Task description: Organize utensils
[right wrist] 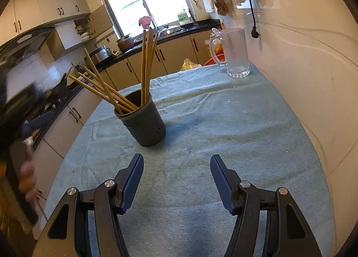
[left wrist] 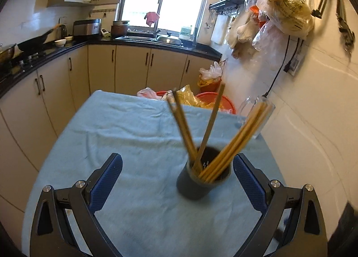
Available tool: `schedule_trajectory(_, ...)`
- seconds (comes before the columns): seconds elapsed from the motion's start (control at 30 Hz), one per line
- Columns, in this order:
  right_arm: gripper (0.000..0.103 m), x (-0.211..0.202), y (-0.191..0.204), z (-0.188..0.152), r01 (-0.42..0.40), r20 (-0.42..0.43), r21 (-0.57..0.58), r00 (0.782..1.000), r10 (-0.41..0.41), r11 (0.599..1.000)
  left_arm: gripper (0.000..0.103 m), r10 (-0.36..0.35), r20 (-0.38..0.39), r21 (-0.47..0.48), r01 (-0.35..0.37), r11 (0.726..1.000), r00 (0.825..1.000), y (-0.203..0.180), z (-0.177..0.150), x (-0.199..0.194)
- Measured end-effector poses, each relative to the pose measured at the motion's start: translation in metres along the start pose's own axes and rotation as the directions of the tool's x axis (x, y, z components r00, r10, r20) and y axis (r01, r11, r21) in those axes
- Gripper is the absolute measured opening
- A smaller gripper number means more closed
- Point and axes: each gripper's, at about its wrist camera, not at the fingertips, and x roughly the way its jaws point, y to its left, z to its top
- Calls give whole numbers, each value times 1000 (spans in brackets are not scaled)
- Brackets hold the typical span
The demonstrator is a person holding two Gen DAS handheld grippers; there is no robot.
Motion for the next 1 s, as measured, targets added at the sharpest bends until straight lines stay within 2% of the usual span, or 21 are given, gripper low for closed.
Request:
schedule_trajectory(0.1,66,-2,-3,0,6,2,6,1000,-6,1000,99,-39,-9,16,39,999,999,-10,11,11)
schedule_trajectory(0.2,66,-3,-7,-1,6,-2,16,1000,-6,1000,99,-72,16,50,71,996,997,-26,11,-6)
schedule_trajectory(0.33,66,-5,-7,-3,3,-1,22,1000,-3,1000,99,34,49,137,-40,990,998,-48,-14,-39)
schedule_trajectory(0.5,66,-15,1,-6,-5,22,5,1000,5,1000,99,150,98,165,-165,972,984,-52,-49,-75)
schedule_trajectory(0.63,72,-29,9,-9,4,55,-24,998,-3,1000,99,174,138,136,-193,972,975,-43,-63,-98)
schedule_trajectory(0.7,72,-36,12,-10,24,73,-41,997,-21,999,103,194,159,119,-214,970,968,-37,-68,-109)
schedule_trajectory(0.83,74,-48,16,-12,45,93,-54,995,-39,998,103,191,152,95,-206,974,970,-27,-76,-123)
schedule_trajectory(1.0,74,-61,24,-16,59,116,-84,992,-49,995,103,242,160,71,-256,964,957,-19,-86,-133)
